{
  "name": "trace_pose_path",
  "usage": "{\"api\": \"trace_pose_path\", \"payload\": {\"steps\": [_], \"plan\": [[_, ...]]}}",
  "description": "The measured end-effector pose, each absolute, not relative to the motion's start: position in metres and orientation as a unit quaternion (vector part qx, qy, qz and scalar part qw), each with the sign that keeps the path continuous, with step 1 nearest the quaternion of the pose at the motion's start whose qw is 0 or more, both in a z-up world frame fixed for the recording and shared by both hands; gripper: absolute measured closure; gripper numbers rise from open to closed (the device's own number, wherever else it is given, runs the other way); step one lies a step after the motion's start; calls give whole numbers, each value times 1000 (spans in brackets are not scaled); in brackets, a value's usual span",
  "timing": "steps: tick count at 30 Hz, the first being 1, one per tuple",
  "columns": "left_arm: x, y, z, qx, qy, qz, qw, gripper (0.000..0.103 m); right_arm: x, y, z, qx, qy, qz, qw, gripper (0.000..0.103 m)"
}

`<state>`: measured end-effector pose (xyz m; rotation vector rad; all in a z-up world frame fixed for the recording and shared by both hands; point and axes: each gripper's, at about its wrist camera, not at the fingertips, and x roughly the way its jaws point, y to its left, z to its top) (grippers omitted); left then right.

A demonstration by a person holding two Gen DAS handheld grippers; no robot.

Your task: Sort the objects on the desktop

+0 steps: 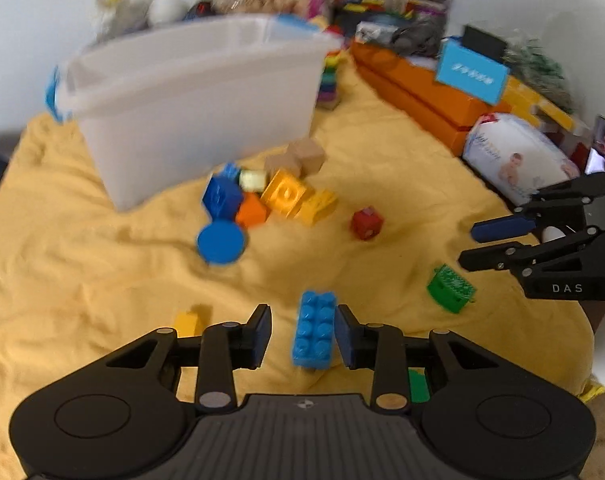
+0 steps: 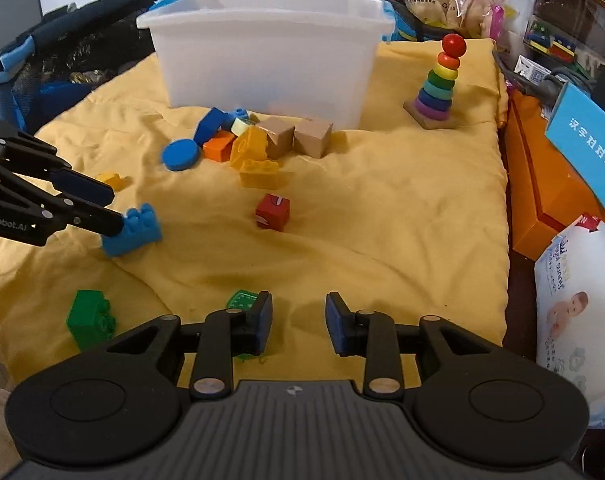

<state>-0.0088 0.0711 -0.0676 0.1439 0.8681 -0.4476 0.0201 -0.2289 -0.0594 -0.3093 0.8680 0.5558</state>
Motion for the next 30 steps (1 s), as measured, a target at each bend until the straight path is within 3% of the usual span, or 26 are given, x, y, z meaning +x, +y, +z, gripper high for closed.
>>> {"api": "trace_pose_path", "payload": {"steps": [4,9,14,20,23,26,27,28,30], "plan": [[-22,57,-56,109,383,-231,887,60,1,-216,-44,-157,392,305,854,70],[-18,36,-71,159,395,-229,876,60,-11,-188,-59,-221,396,317,833,72],[-10,41,-79,146,408,-218,874,60,-6,-183,-70,-259,398,287,832,70],[-3,43,-91,135,423,-214,870,60,1,-199,-78,-222,431,269,832,71],[0,43,-98,129,435,-213,866,60,1,-201,-79,-208,432,272,834,78],[1,43,-102,123,442,-216,862,60,1,-201,-75,-203,438,270,833,79],[1,44,-104,119,448,-218,859,62,0,-202,-74,-203,435,268,836,78],[2,45,-106,112,456,-220,855,73,0,-202,-74,-202,433,265,837,78],[3,49,-104,97,462,-226,852,76,2,-205,-77,-196,443,263,834,78]]}}
